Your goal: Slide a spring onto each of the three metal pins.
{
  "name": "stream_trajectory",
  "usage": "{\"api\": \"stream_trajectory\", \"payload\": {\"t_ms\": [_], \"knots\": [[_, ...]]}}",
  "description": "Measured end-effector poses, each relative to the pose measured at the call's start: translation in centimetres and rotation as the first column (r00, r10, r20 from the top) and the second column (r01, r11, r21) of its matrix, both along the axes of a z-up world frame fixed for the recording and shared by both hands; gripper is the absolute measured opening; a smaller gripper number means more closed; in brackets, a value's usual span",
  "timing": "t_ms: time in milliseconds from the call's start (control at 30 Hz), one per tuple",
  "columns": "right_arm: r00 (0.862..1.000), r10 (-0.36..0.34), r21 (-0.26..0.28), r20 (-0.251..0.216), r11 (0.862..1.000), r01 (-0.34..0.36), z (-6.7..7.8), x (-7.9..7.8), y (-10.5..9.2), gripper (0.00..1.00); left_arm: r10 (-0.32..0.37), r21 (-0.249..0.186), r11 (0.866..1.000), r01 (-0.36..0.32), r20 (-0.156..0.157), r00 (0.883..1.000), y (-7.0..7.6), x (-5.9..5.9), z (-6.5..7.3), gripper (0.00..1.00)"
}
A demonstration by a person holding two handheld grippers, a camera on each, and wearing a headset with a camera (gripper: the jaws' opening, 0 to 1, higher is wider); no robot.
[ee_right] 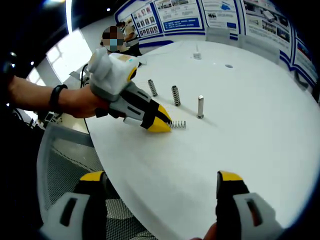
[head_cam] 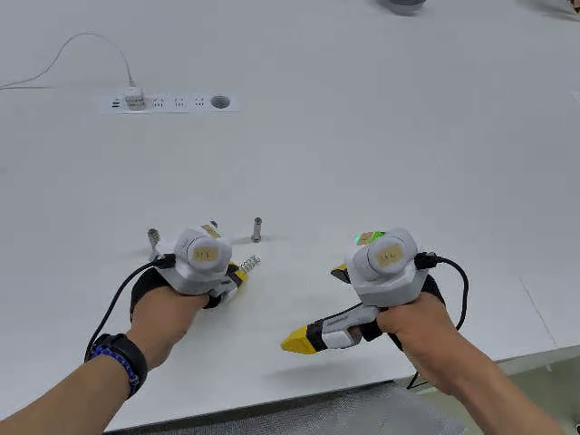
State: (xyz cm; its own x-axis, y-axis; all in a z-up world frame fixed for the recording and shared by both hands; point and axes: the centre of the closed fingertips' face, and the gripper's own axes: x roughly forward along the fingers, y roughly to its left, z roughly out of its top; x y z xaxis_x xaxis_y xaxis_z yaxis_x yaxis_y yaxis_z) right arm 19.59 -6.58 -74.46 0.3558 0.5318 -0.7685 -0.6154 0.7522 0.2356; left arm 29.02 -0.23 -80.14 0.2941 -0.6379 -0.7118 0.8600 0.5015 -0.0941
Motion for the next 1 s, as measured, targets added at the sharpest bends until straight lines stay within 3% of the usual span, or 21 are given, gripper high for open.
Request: {"api": "stream_trajectory", "payload": {"t_ms": [367, 1000], "knots": [[0.999, 0.027, 0.006, -0.019, 1.0, -0.027, -0.2, -0.4, 1.3, 0.98, 0.053, -0.022, 0.998, -0.053, -0.002, 0.999, 3.3, -0.8, 1.0, 0.1], [0.998, 0.064, 0.034, -0.003, 0.997, -0.064, 0.6, 1.1, 4.2, 0.99, 0.15, -0.058, 0.987, -0.15, -0.006, 0.989, 9.5, -1.6, 2.8, 0.1]]}}
